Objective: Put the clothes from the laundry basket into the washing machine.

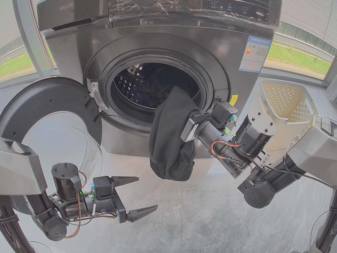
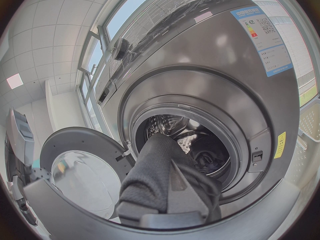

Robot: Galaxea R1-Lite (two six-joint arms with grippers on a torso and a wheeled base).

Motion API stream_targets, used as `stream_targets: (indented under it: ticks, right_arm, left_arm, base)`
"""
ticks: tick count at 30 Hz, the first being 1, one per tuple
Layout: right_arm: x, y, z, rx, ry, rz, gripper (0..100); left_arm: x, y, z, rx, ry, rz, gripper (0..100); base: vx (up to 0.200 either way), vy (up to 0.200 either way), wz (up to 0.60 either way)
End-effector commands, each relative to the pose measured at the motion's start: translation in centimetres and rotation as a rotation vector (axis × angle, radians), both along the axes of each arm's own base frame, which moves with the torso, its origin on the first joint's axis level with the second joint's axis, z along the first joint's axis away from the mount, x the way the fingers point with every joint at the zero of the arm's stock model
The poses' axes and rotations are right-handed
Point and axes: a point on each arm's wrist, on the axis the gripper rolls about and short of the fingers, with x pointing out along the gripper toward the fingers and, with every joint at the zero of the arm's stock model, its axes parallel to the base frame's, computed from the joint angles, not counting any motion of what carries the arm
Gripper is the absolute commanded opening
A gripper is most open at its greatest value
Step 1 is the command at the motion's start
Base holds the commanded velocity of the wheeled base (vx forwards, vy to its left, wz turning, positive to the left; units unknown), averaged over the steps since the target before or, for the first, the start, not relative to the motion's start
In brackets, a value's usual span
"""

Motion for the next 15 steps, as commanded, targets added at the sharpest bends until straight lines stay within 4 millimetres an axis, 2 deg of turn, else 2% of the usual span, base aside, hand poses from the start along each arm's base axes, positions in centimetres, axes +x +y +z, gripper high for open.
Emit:
stream_targets:
  ticks: [1,5,15]
  right_arm:
    - [-0.1,0.3,-0.2,-0.005,0.004,0.007,0]
    - [-0.3,0.6,-0.1,-0.003,0.000,0.016,0]
    - [-2.1,2.4,0.0,-0.006,-0.001,0.081,0]
  left_arm:
    - [-0.6,-0.1,4.0,-0.104,-0.108,0.007,100]
    - [-0.2,-1.0,4.5,-0.129,-0.115,-0.006,100]
    - [4.4,-4.4,2.4,-0.134,-0.117,0.074,100]
  base:
    - [0.000,0.000,0.00]
    - [0.000,0.000,0.00]
    - [0.000,0.000,0.00]
